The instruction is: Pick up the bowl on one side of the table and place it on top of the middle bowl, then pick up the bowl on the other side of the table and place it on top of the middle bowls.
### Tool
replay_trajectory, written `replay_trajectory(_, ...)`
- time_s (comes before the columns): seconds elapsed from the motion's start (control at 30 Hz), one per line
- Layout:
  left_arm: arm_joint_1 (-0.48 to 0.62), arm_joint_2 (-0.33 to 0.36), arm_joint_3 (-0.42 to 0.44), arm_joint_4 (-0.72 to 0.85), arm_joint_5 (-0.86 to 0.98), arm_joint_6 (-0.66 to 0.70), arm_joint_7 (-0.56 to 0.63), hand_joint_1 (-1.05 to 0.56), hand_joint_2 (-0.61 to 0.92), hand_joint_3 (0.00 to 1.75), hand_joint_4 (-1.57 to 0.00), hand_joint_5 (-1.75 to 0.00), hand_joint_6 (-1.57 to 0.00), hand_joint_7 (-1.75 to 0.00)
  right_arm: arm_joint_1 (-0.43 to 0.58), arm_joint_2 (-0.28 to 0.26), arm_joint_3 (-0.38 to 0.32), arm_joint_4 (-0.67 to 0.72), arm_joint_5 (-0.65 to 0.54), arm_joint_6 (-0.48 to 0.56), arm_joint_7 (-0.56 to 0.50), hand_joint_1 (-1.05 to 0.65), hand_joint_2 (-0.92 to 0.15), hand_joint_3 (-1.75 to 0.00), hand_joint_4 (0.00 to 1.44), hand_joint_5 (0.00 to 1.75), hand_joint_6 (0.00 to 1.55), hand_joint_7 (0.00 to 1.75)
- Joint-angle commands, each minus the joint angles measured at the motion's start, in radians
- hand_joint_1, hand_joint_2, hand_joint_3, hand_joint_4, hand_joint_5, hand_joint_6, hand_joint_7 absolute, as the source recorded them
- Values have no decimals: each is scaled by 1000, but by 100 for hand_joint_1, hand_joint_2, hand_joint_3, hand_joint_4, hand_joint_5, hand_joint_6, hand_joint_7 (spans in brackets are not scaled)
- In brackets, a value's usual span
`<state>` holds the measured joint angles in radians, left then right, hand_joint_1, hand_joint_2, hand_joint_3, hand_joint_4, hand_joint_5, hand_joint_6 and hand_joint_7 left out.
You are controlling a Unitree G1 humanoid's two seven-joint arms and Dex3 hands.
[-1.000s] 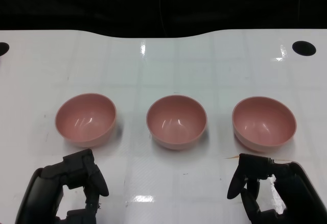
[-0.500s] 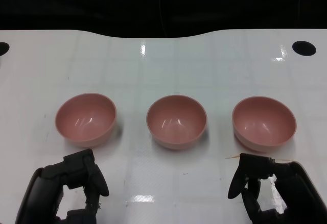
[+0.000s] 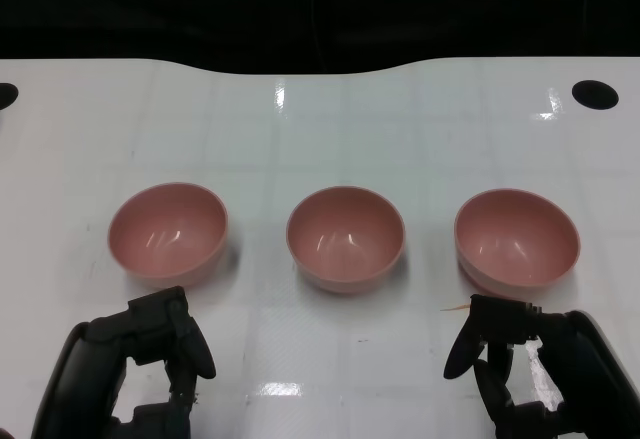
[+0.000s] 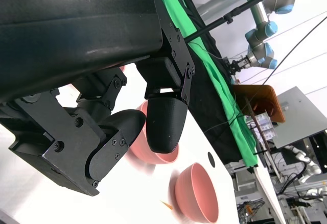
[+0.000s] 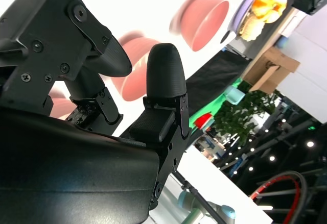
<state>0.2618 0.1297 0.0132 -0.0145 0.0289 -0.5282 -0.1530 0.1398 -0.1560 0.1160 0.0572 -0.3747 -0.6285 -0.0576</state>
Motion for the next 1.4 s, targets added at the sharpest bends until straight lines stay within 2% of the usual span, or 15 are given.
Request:
replay_trajectory(0.03, -5, 11, 14, 2, -3, 3, 7, -8, 34, 145, -87, -172, -85, -151, -22, -15, -23, -19, -10, 28, -16, -10, -39, -120, 74, 150, 81, 97)
replay_trajectory(0.1, -7, 7, 13, 2, 0, 0, 9, -7, 35, 145, -87, -171, -84, -151, -28, -18, -34, -37, -28, 57, -26, -12, -41, -111, 71, 141, 78, 89)
replay_trajectory(0.17, -6, 5, 12, 0, 7, -2, 12, -7, 35, 144, -87, -170, -85, -150, -28, -22, -44, -62, -40, 92, -23, -15, -46, -94, 69, 137, 78, 80)
replay_trajectory(0.23, -4, 3, 10, -5, 14, 0, 14, -8, 35, 144, -87, -170, -85, -149, -25, -28, -50, -91, -45, 126, -13, -17, -45, -86, 62, 132, 72, 74)
replay_trajectory(0.3, 0, 2, 9, -12, 17, 5, 15, -8, 36, 143, -87, -170, -84, -149, -21, -36, -53, -118, -59, 157, -9, -19, -49, -75, 57, 127, 69, 69)
replay_trajectory(0.37, 4, 0, 10, -19, 24, 11, 18, -8, 36, 143, -86, -170, -85, -149, -17, -44, -54, -150, -80, 197, -3, -23, -64, -45, 49, 121, 64, 61)
replay_trajectory(0.43, 6, 0, 12, -25, 23, 17, 17, -8, 36, 144, -86, -171, -85, -149, -12, -49, -51, -186, -97, 255, 14, -27, -75, -24, 42, 115, 58, 55)
replay_trajectory(0.53, 8, -1, 10, -32, 9, 27, 9, -7, 35, 144, -85, -172, -84, -150, -17, -62, -53, -233, -136, 343, 35, -35, -84, -8, 32, 100, 47, 46)
replay_trajectory(0.7, 8, -4, 6, -34, 11, 23, 11, -7, 34, 145, -86, -171, -84, -150, -36, -88, -52, -275, -211, 417, 33, -41, -85, -2, 23, 90, 36, 37)
replay_trajectory(0.77, 9, -7, 4, -37, 21, 24, 17, -6, 34, 146, -87, -170, -85, -150, -48, -103, -50, -301, -256, 467, 47, -46, -85, -1, 12, 83, 29, 32)
replay_trajectory(0.93, 11, -9, 1, -41, 24, 29, 17, -6, 33, 148, -89, -169, -87, -149, -67, -130, -26, -330, -340, 556, 79, -49, -85, 0, 4, 79, 26, 26)
replay_trajectory(1.13, 2, -5, 0, -26, 39, 16, 20, -8, 32, 150, -91, -168, -87, -148, -130, -165, 35, -277, -501, 623, 76, -53, -85, 0, 1, 78, 25, 21)
replay_trajectory(1.4, -8, -6, 1, -11, 36, 7, 18, -7, 29, 153, -91, -168, -87, -148, -231, -166, 106, -146, -574, 712, 93, -51, -85, 0, 14, 55, 33, 7)
